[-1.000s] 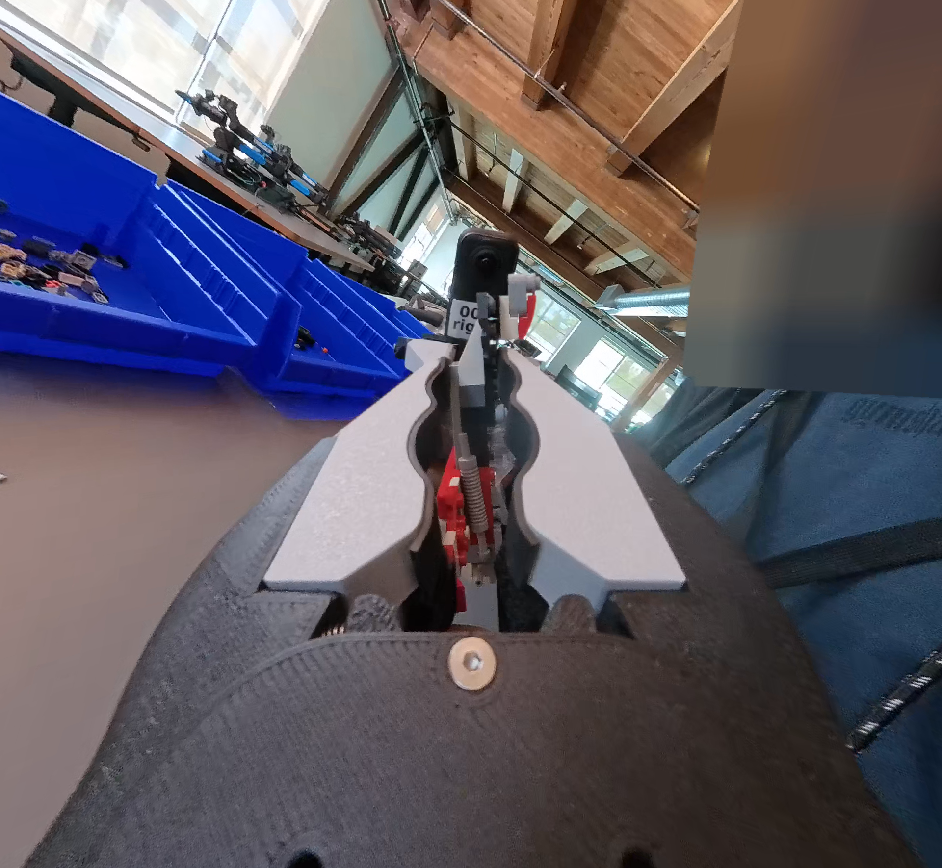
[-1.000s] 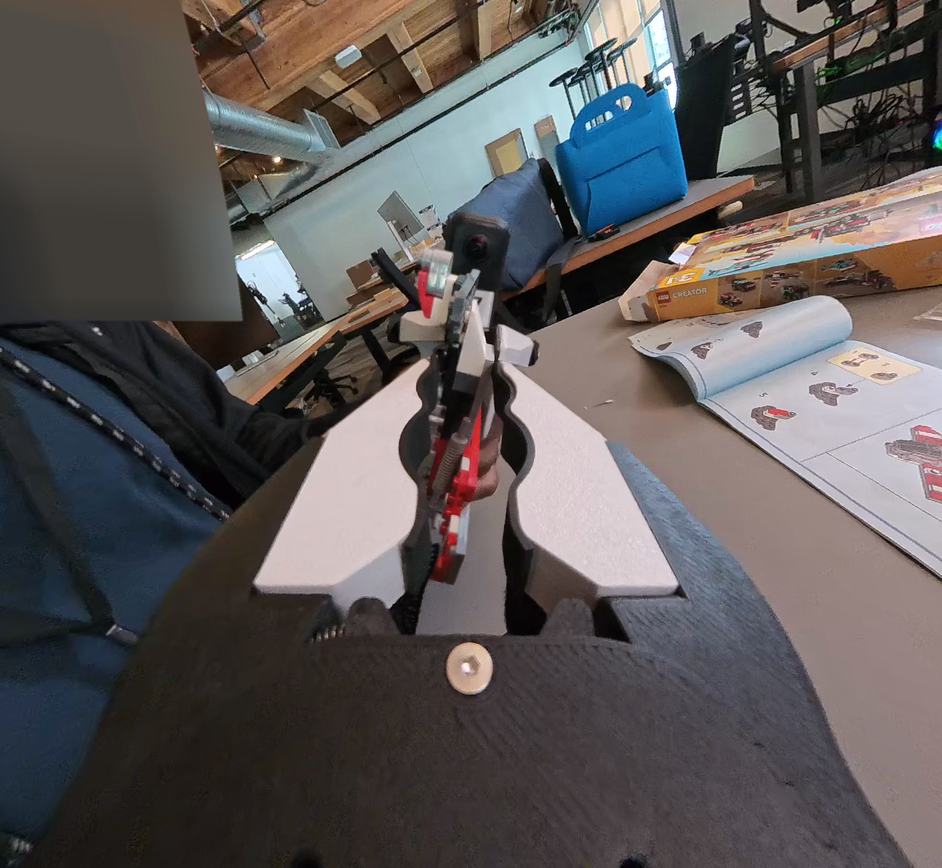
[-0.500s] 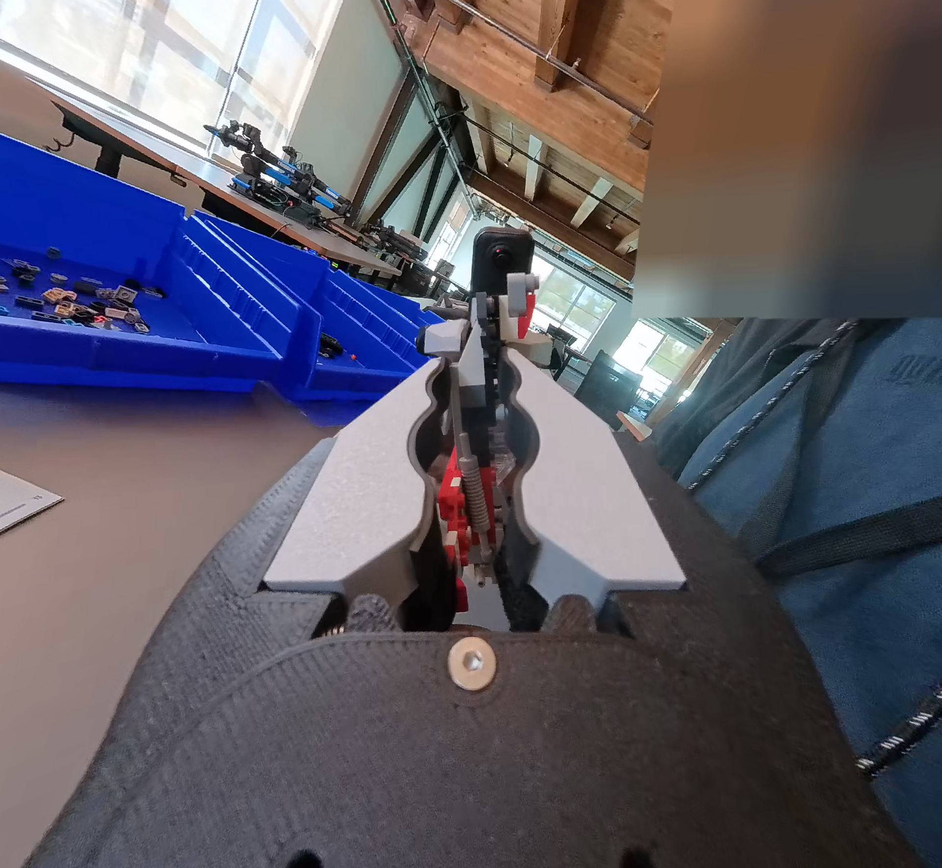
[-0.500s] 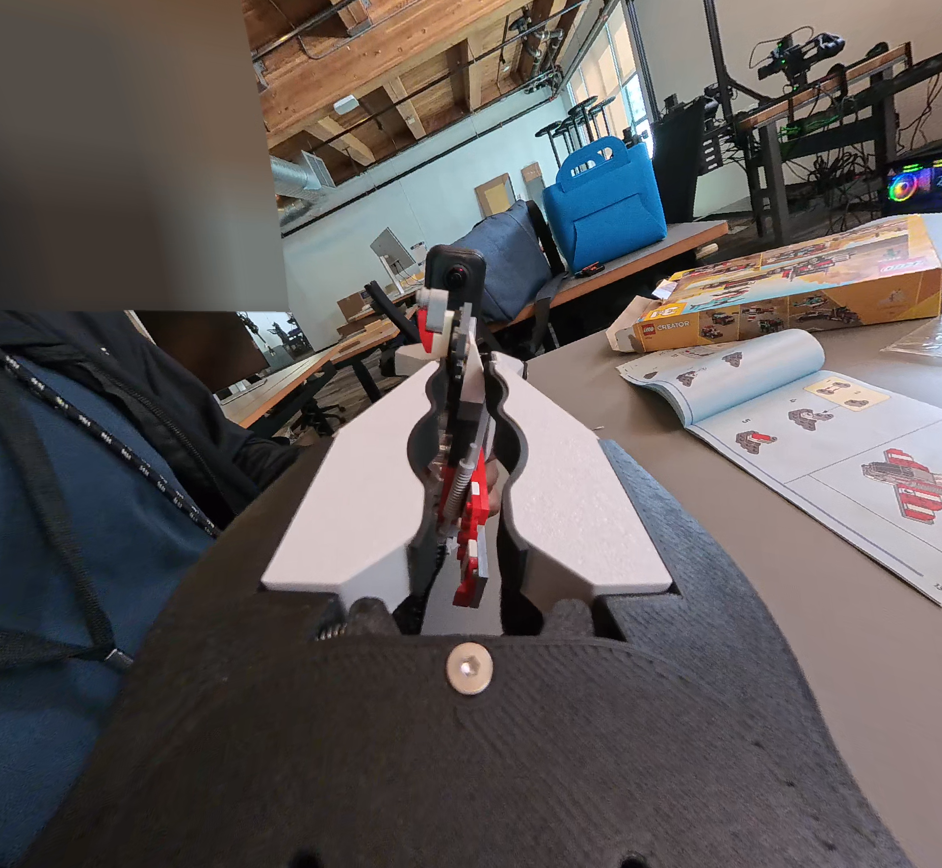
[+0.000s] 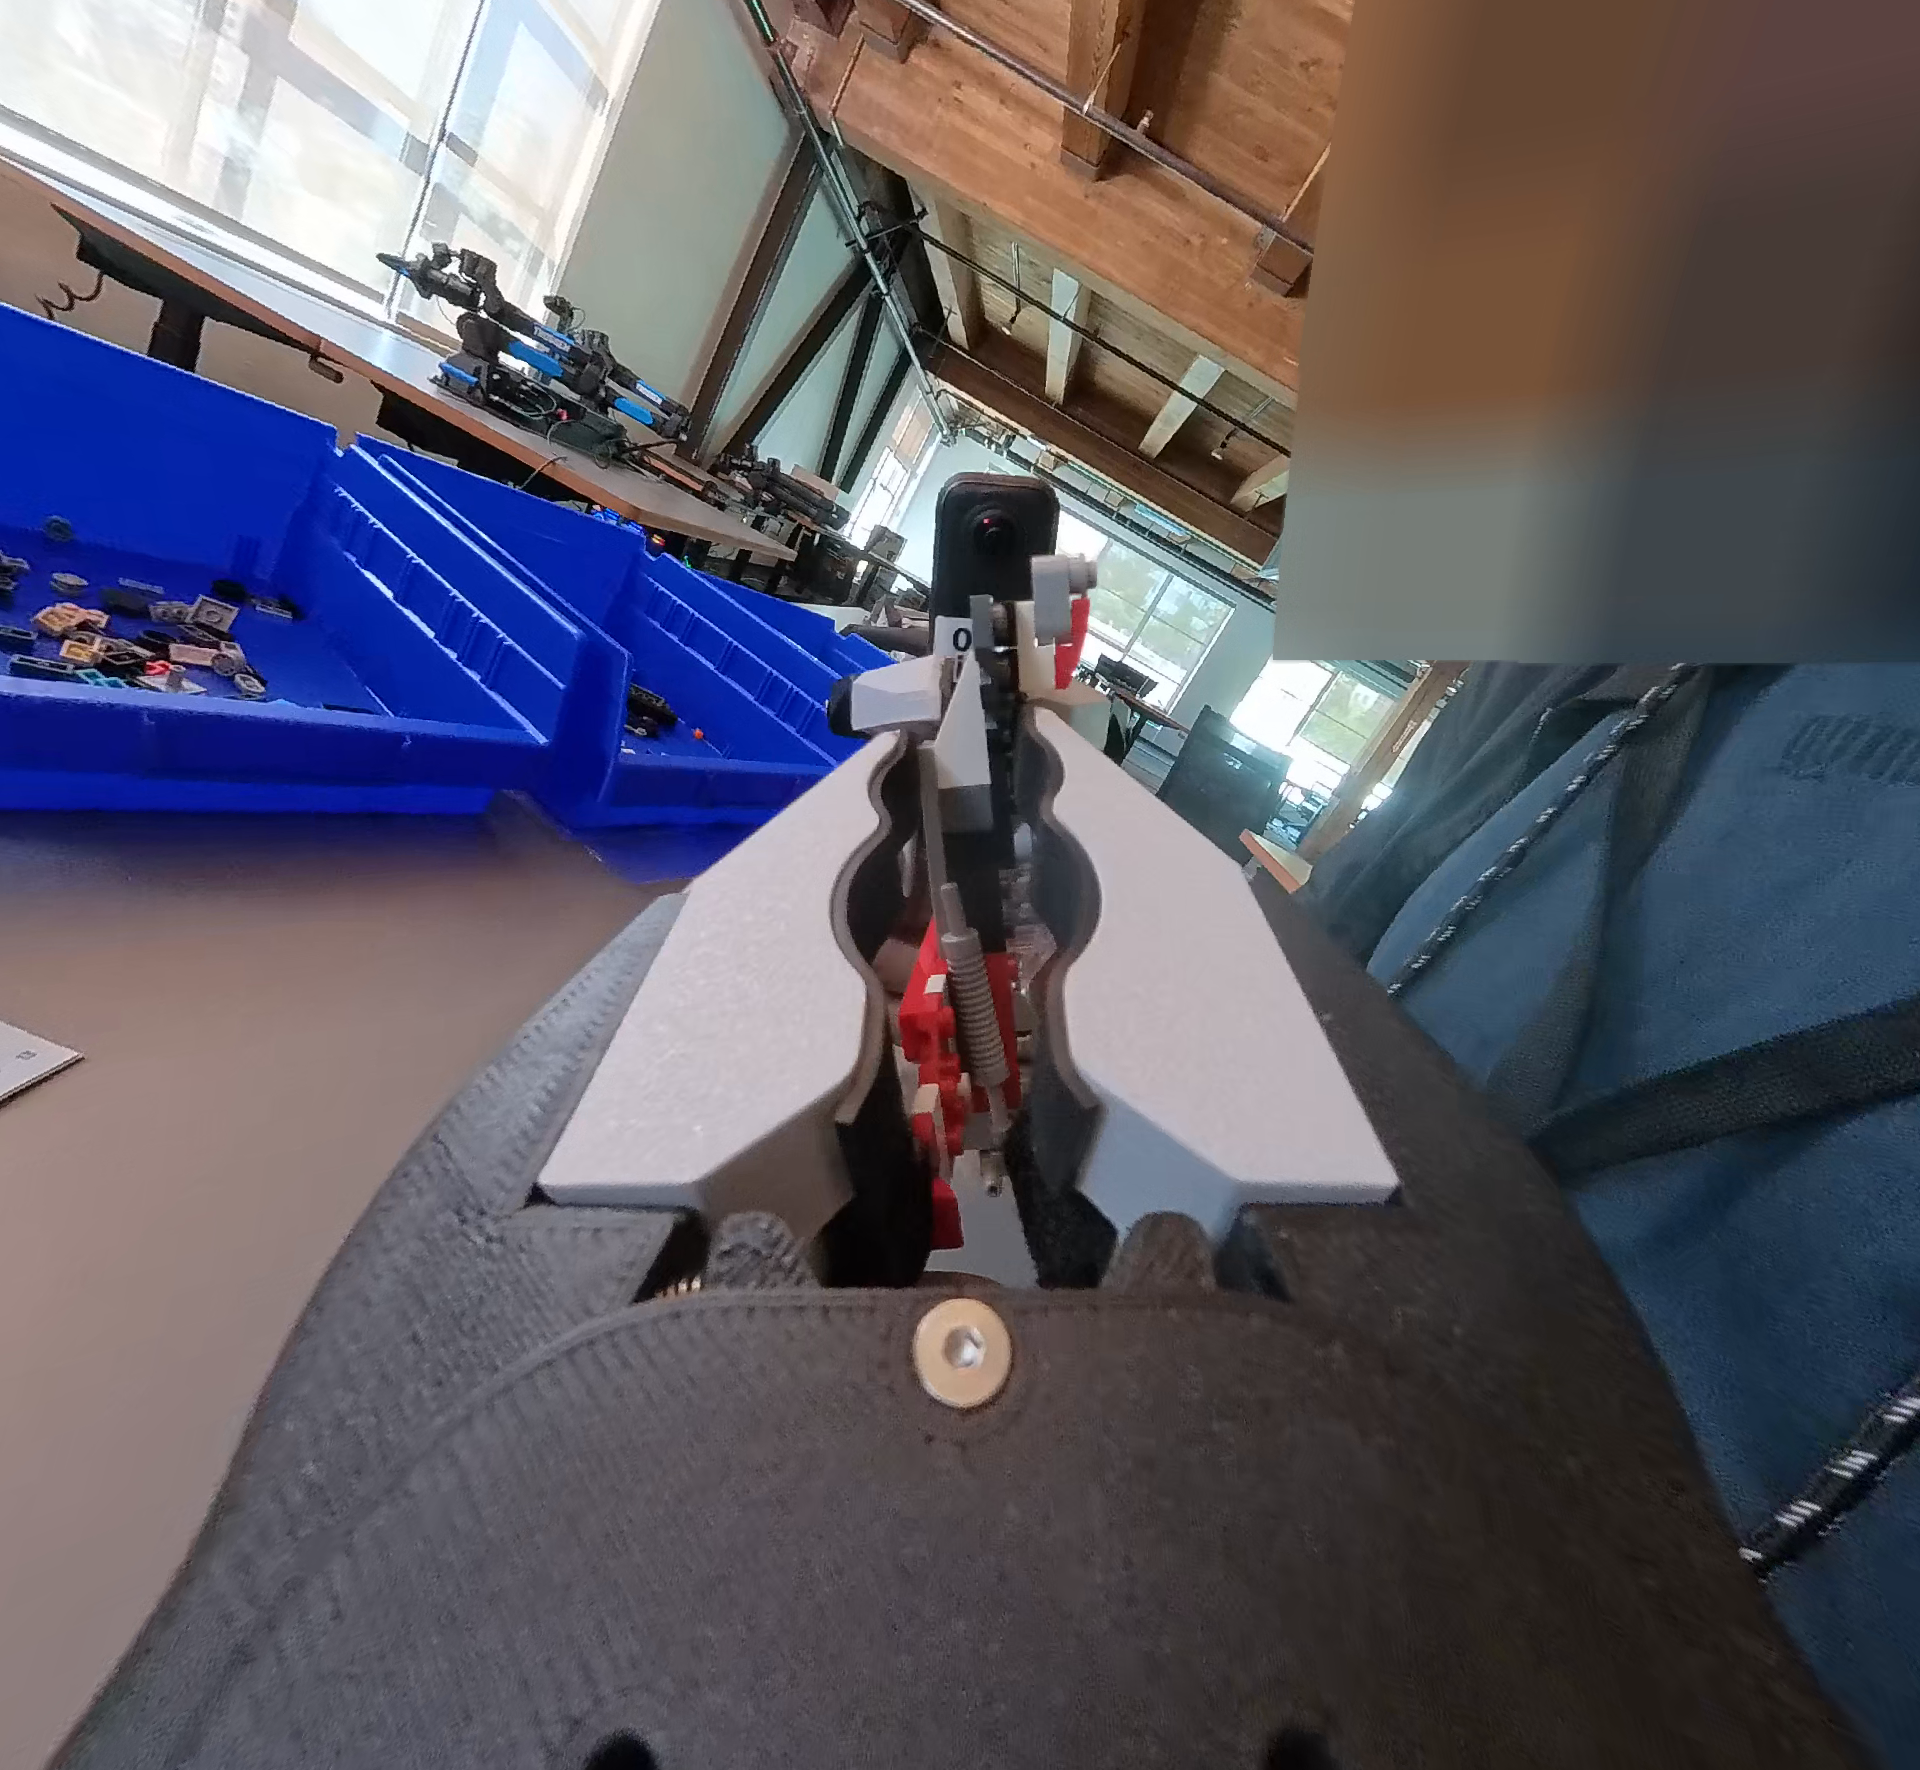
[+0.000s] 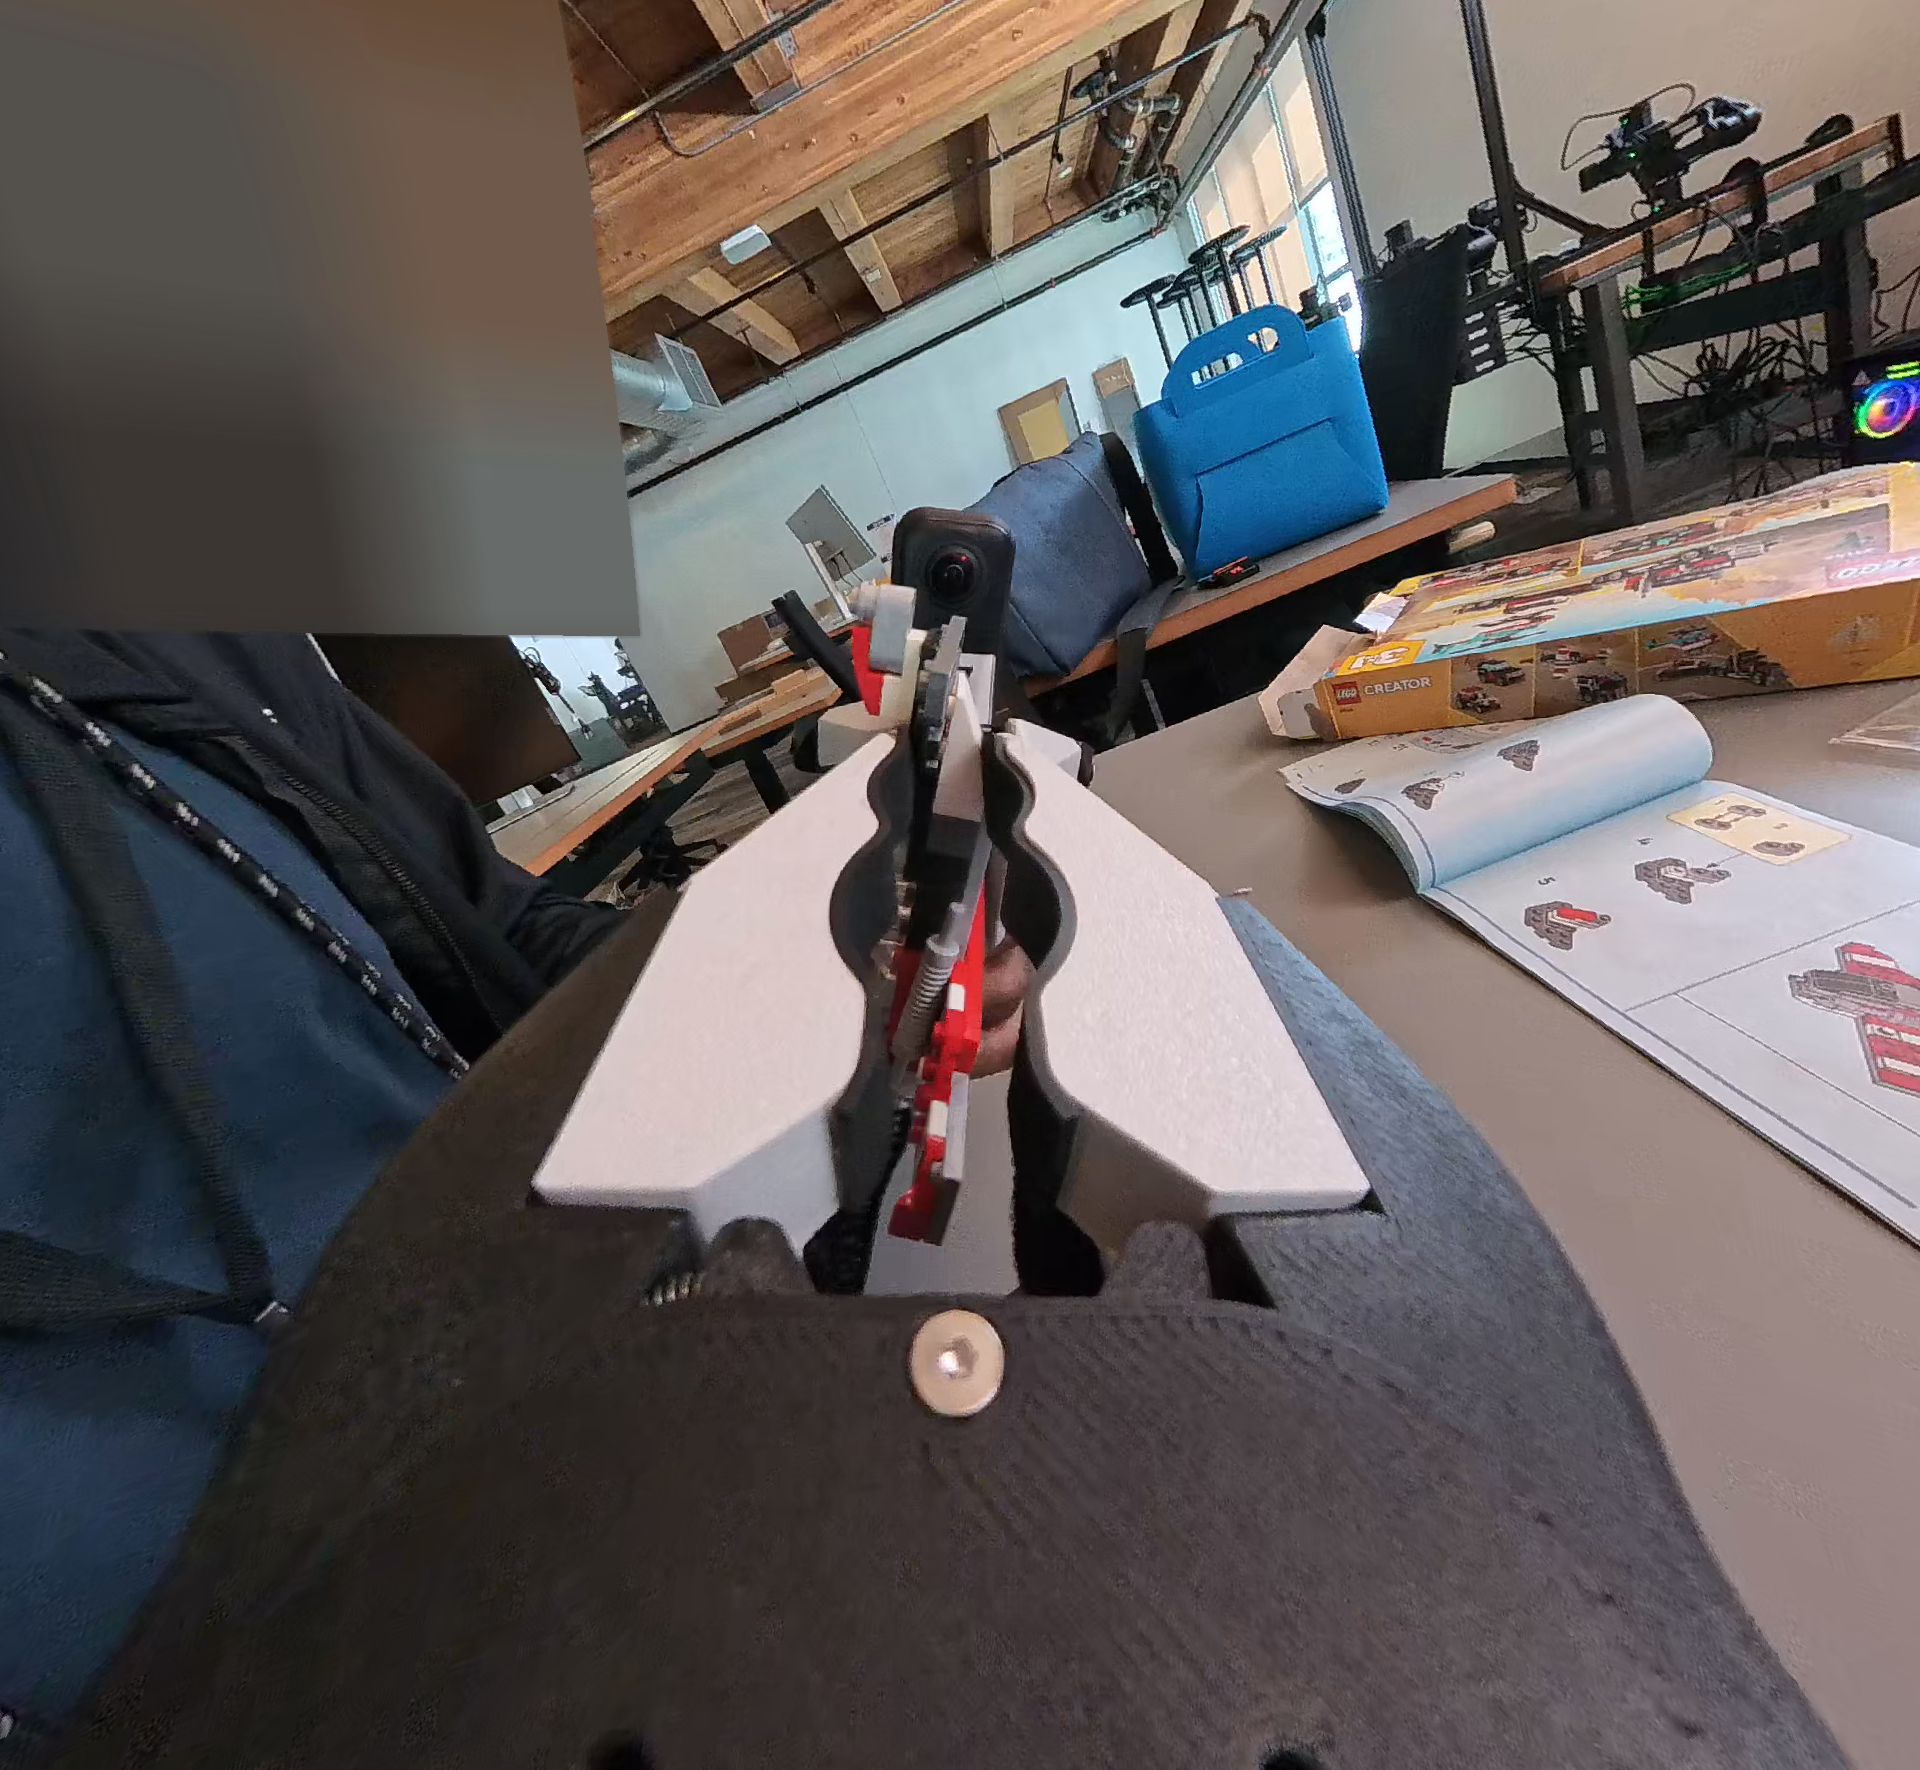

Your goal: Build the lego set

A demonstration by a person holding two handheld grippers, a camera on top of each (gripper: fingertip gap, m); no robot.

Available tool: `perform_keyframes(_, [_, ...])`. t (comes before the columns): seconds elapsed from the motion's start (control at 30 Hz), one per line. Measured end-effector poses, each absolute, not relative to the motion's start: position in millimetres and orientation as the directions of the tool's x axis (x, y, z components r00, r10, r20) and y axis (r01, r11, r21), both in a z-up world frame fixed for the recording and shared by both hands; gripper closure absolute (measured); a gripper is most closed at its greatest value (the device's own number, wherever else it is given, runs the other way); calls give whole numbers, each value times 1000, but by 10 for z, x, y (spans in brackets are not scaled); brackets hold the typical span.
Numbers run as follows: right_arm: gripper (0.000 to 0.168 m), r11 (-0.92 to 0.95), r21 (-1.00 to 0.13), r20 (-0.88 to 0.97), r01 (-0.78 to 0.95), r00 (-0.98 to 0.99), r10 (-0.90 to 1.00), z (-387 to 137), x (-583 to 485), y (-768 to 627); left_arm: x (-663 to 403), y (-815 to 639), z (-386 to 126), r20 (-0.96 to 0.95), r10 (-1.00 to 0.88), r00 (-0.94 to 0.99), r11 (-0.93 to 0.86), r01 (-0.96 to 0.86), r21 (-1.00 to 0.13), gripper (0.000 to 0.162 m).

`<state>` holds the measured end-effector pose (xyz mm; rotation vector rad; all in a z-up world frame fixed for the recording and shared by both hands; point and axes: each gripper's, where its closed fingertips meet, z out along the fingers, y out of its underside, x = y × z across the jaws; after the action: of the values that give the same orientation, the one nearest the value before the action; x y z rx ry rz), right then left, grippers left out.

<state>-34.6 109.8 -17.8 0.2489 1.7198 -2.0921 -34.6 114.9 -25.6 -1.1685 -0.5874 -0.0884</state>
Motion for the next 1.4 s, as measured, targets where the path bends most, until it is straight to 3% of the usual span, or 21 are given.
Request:
perform_keyframes(0.57, [156, -151, -902, -372, 405, -905, -209, -148, -301, 1125, -294, 1177, -237, 457, 224, 861, 389, 351, -852, 145])
perform_keyframes(1.0, [155, -219, -960, -104, 173, -950, -294, 28, 56, 1217, 31, 1256, -55, 1, 294, 956, 187, -56, -981, 145])
perform_keyframes(1.4, [154, -243, -969, 25, 51, -954, -298, 49, 166, 1263, 132, 1306, -37, -172, 283, 943, 85, -203, -975, 144])
